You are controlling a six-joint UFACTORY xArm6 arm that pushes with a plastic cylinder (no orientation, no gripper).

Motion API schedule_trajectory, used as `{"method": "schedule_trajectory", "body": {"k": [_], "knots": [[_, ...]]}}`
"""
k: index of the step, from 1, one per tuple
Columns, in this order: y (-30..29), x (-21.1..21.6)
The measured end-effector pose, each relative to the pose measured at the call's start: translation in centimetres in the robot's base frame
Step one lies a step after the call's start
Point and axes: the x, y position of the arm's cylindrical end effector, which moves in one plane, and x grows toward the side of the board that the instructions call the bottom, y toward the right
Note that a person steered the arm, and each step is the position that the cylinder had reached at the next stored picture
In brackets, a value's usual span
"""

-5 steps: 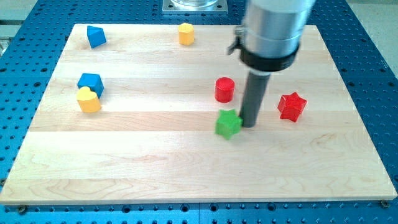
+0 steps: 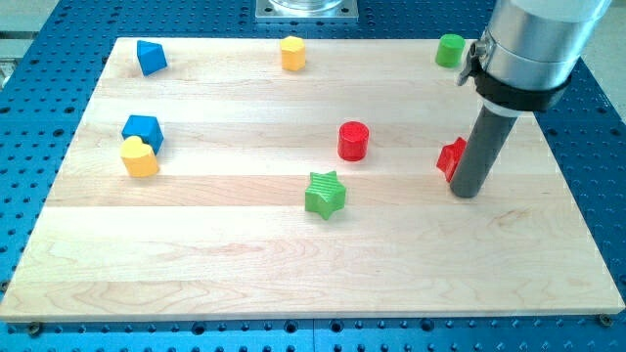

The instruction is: Move the red star diagonally bottom right to the yellow hexagon

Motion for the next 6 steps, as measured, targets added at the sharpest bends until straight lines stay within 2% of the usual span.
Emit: {"method": "schedule_trajectory", "body": {"k": [1,2,3,4,6], "knots": [[1.4,-4.2],[-1.7,-8.7],[-4.7,-10.2],[-10.5,-10.7],[-7.0,-12.0]]}}
